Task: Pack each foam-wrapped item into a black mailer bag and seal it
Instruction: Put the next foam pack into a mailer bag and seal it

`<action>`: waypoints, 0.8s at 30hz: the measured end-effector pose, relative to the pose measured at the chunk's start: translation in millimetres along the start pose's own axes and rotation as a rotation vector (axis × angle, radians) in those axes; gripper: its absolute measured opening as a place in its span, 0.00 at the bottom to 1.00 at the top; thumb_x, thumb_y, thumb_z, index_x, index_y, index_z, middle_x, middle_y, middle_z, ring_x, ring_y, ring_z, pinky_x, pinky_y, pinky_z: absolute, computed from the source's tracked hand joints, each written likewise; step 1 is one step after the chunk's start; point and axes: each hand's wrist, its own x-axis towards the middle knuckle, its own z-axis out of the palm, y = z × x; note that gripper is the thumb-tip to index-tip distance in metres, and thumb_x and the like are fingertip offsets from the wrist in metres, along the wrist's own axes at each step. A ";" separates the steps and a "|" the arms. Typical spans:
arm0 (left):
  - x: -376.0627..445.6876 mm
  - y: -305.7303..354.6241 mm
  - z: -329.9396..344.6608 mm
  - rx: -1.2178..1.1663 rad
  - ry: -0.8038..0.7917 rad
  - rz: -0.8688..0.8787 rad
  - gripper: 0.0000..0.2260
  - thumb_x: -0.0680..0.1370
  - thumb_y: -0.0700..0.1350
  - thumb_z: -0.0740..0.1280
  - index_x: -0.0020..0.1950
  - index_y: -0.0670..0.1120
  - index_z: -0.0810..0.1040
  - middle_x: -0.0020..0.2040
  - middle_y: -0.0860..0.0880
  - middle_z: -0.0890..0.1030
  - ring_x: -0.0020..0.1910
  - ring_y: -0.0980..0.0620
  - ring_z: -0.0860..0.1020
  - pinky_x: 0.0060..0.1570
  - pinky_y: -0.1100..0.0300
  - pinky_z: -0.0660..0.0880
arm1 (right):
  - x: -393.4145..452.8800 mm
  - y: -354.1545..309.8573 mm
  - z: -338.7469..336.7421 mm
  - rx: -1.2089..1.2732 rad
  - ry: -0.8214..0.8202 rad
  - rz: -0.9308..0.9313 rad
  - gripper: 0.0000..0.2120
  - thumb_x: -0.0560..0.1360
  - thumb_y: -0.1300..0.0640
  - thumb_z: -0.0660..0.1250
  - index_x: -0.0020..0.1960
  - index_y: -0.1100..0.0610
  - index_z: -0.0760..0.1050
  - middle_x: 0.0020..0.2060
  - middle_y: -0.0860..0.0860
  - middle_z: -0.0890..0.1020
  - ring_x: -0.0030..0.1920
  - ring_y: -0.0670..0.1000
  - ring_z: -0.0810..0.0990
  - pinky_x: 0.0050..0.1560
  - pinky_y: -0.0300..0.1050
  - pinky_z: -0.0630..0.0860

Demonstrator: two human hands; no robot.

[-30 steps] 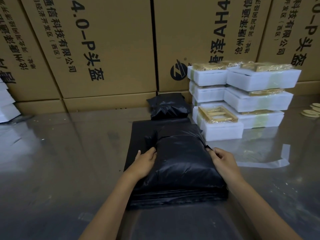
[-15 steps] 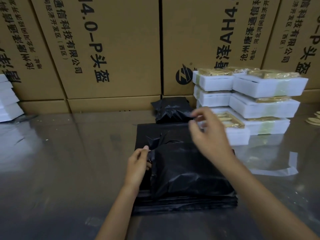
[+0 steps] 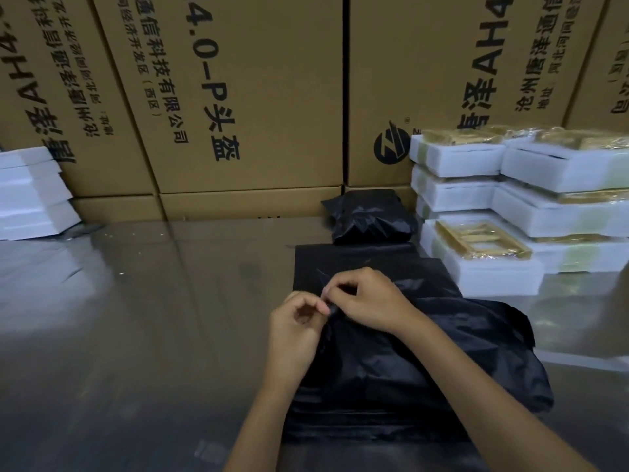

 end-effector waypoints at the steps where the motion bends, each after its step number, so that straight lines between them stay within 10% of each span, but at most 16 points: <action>1: 0.2 -0.8 0.7 0.042 0.009 0.056 0.13 0.74 0.27 0.69 0.37 0.44 0.79 0.41 0.46 0.80 0.41 0.54 0.80 0.44 0.66 0.74 | -0.9 -1.2 -1.1 -0.025 -0.046 -0.003 0.09 0.75 0.48 0.64 0.43 0.40 0.83 0.40 0.33 0.83 0.47 0.38 0.80 0.55 0.44 0.76; 9: -3.6 -3.6 0.7 0.333 0.105 0.185 0.16 0.77 0.48 0.72 0.45 0.60 0.64 0.38 0.54 0.75 0.32 0.53 0.74 0.30 0.65 0.70 | -4.2 -1.2 -13.6 0.103 -0.225 -0.044 0.10 0.78 0.54 0.65 0.47 0.44 0.84 0.42 0.39 0.85 0.54 0.44 0.80 0.68 0.56 0.71; 24: -2.7 -6.6 -3.1 0.452 0.126 0.202 0.17 0.74 0.46 0.74 0.46 0.58 0.65 0.35 0.53 0.73 0.33 0.54 0.73 0.31 0.60 0.71 | -8.1 0.2 -19.9 0.303 -0.243 -0.112 0.04 0.77 0.63 0.68 0.48 0.56 0.80 0.42 0.48 0.85 0.49 0.45 0.83 0.66 0.54 0.74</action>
